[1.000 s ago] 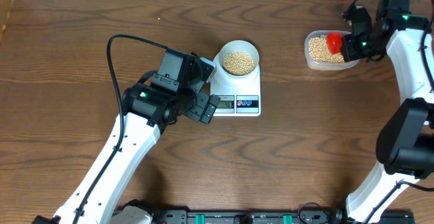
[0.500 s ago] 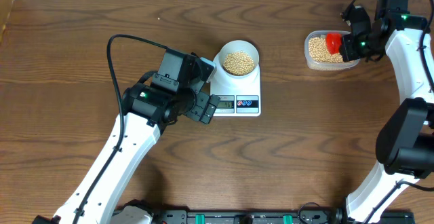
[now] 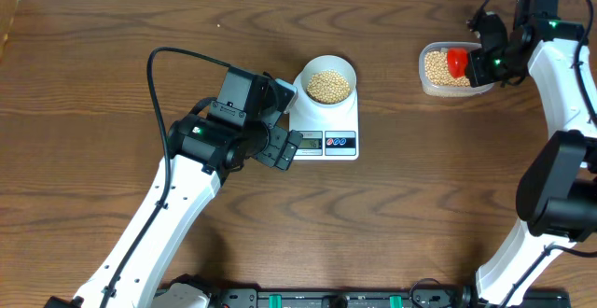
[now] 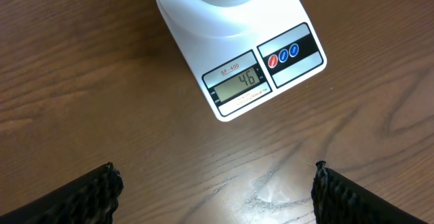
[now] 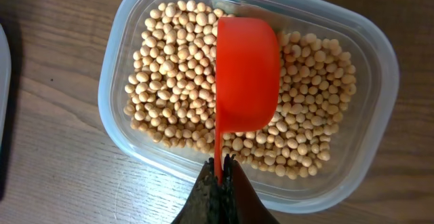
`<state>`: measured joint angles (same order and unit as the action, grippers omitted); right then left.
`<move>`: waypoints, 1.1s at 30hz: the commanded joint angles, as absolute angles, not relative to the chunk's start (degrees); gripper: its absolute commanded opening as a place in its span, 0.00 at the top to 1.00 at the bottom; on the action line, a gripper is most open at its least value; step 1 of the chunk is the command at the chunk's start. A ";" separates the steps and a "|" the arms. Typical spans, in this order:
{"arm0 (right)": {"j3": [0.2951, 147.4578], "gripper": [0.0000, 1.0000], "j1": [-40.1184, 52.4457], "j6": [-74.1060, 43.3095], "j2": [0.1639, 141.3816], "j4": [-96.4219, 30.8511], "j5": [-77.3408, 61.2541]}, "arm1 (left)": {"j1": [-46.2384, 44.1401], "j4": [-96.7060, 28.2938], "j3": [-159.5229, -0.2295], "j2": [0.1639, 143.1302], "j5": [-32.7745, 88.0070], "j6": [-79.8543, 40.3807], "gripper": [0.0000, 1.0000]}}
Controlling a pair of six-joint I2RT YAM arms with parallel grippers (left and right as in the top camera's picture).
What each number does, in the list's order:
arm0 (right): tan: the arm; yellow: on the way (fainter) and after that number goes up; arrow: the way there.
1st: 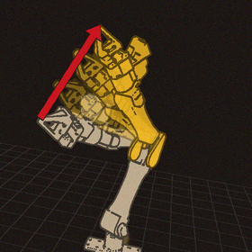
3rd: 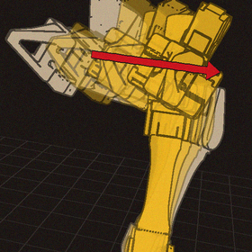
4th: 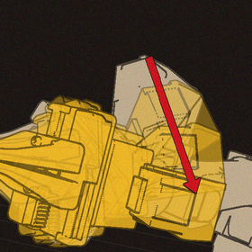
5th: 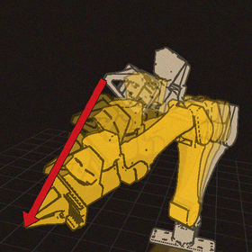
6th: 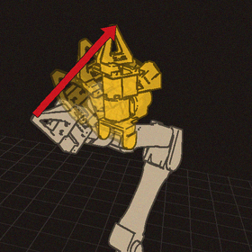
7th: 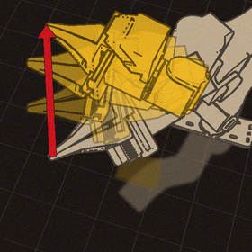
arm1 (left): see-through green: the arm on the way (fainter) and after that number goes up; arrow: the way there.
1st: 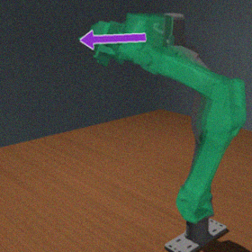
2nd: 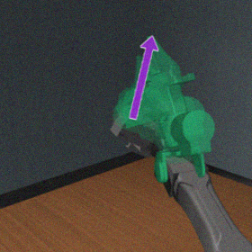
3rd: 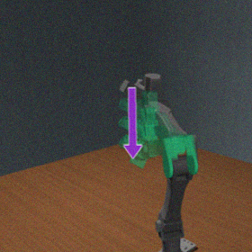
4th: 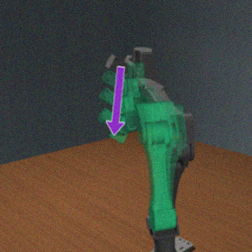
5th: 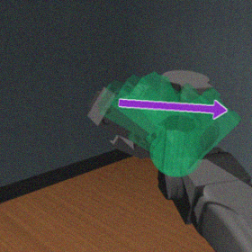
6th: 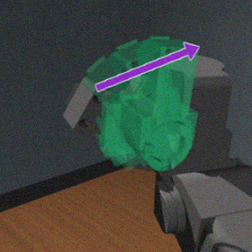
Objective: Scoop item into bowl and weigh 50g on scale
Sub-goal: 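Dip the scoop into the tub beans with the right gripper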
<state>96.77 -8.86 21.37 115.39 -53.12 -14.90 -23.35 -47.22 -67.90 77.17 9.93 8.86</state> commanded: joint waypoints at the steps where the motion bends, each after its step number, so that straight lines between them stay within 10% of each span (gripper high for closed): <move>1: 97.71 0.99 -8.14 20.56 116.40 -53.41 -16.08 | -23.16 -47.35 -67.70 77.47 9.41 8.97 0.08; 33: 97.73 0.99 -15.97 16.23 116.38 -55.11 -36.93 | -23.16 -47.35 -67.70 77.47 9.41 8.97 0.08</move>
<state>96.77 -14.50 17.54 115.48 -54.85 -30.68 -23.35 -47.22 -67.90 77.17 9.93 8.86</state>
